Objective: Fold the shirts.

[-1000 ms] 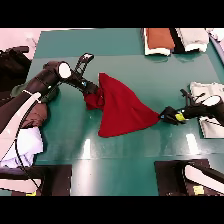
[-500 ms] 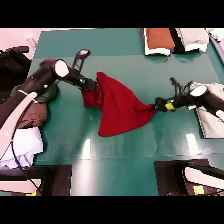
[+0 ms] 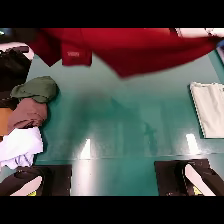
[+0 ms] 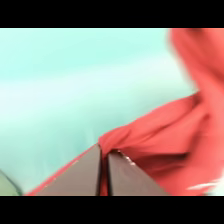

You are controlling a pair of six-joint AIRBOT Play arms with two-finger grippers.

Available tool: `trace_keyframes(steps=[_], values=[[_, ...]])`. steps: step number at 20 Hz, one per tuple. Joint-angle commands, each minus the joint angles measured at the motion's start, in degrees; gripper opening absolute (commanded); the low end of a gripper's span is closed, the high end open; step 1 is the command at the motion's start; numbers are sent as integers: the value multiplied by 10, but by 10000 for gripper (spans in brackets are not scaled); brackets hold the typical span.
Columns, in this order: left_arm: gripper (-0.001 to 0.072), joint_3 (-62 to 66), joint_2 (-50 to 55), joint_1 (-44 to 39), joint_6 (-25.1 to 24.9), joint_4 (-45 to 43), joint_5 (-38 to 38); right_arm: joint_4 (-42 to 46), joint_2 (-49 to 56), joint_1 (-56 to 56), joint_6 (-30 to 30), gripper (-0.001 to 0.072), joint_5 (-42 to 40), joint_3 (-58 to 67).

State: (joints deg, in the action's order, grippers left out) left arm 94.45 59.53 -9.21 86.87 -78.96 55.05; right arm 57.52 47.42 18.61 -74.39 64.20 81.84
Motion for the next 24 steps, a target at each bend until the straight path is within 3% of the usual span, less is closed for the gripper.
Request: trace_keyframes(steps=[1,5,11,17,24], values=[[27,36,-94,15,-6,-30,-10,12,-62,80,0,16,33,97],[28,14,-110,15,-3,-13,14,-10,-79,99,-1,16,40,94],[27,-77,-110,15,-4,-4,-40,-4,-42,24,-1,16,37,28],[27,100,-118,15,-4,-1,18,5,-10,9,-1,16,65,154],[27,280,-119,15,-21,40,47,105,-10,9,-25,16,141,312]])
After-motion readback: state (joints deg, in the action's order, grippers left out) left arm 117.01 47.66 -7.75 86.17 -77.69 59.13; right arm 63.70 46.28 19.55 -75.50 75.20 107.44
